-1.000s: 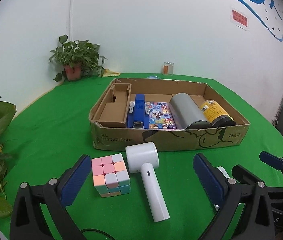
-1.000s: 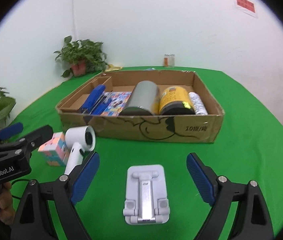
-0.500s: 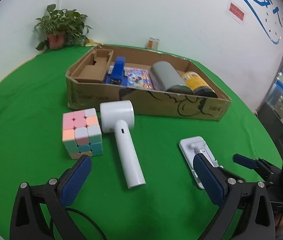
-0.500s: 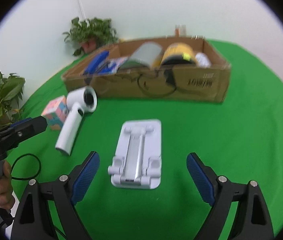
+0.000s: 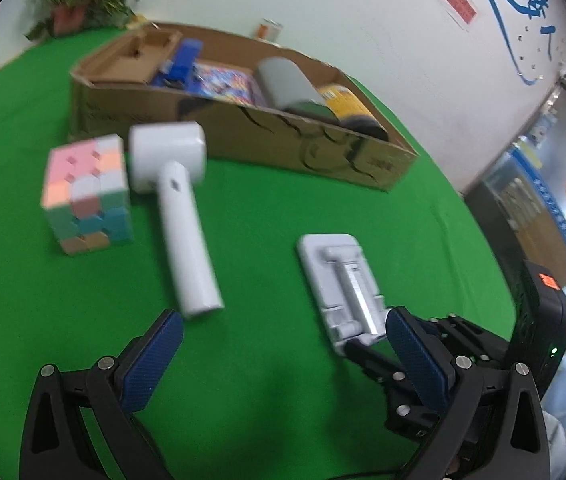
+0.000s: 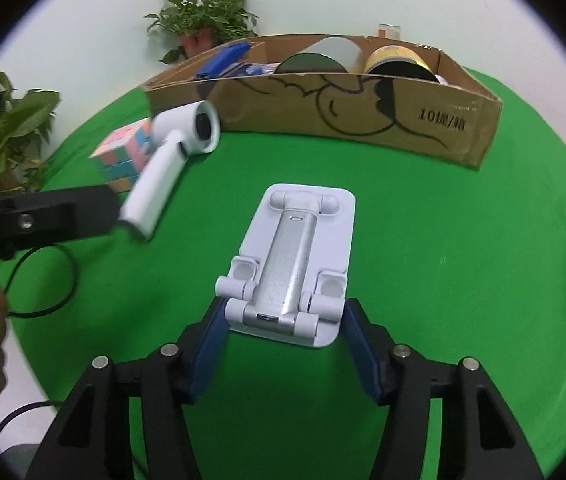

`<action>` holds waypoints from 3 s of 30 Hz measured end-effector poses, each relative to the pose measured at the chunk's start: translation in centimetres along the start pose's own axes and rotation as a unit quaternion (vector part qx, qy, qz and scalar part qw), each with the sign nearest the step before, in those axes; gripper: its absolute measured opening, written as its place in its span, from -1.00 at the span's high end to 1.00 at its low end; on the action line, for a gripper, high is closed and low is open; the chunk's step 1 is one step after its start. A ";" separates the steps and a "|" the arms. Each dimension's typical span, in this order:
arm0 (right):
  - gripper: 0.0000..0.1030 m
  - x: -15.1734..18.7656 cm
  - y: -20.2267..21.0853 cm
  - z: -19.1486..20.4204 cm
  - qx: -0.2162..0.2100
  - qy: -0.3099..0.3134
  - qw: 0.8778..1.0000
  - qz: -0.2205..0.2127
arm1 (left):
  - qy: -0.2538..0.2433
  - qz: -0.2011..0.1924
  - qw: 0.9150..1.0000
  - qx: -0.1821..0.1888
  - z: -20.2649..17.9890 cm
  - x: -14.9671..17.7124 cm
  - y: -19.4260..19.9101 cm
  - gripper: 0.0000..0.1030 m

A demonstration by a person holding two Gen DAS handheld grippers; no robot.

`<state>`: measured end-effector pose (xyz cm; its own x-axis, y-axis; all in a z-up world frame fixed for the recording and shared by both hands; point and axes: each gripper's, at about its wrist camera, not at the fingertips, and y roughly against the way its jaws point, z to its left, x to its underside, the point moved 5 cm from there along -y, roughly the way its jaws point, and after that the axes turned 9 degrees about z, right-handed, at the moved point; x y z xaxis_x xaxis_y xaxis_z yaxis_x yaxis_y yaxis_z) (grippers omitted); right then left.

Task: Organize rigid objects
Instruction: 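Move both grippers to the white phone stand and grasp it, then carry the phone stand into the box beside the stapler and release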

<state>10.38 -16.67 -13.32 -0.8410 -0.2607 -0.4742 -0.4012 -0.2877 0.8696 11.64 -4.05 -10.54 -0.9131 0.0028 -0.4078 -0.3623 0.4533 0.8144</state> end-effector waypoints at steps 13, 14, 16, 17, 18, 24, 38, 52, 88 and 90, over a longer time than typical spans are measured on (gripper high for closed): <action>-0.11 2.2 1.2 1.8 -0.144 -0.074 0.987 0.007 | -0.003 0.111 0.988 0.107 -2.1 2.3 -3.9 0.00; -0.11 2.2 1.1 1.7 -0.161 -0.084 0.983 0.009 | 0.001 0.117 0.988 0.105 -2.0 2.4 -4.1 0.24; -0.11 2.0 1.0 1.8 -0.184 -0.095 0.978 0.014 | 0.009 0.114 0.988 0.102 -1.8 2.6 -4.2 0.26; -0.11 1.9 1.0 2.0 -0.182 -0.091 0.979 0.014 | 0.015 0.113 0.988 0.106 -1.6 2.7 -4.2 0.27; -0.11 1.9 1.0 2.1 -0.181 -0.090 0.979 0.015 | 0.016 0.113 0.988 0.107 -1.6 2.9 -4.2 0.28; -0.10 1.1 1.2 3.2 -0.178 -0.077 0.981 0.010 | 0.016 0.096 0.990 0.105 -1.5 2.5 -3.0 0.39; -0.10 -4.6 4.6 5.0 -0.156 -0.032 0.985 -0.060 | 0.007 0.012 0.993 0.116 -0.9 -3.1 3.1 0.42; -0.09 -14.8 3.5 4.7 -0.146 -0.008 0.985 -0.086 | -0.015 -0.013 0.995 0.101 1.7 -14.6 5.0 0.42; 0.07 -20.4 -2.1 3.0 -0.069 -0.036 0.996 -0.048 | -0.024 -0.090 0.995 -0.029 7.0 -22.1 3.9 -0.23; -0.73 -19.3 -1.3 2.9 -0.042 -0.046 0.996 -0.061 | -0.057 -0.175 0.978 -0.103 5.5 -20.5 6.7 -0.50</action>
<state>26.09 -8.64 -4.89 -0.8185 -0.1349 -0.5584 -0.4745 -0.3893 0.7895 28.97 3.87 1.00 -0.7038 -0.0150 -0.7103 -0.6894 0.2558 0.6777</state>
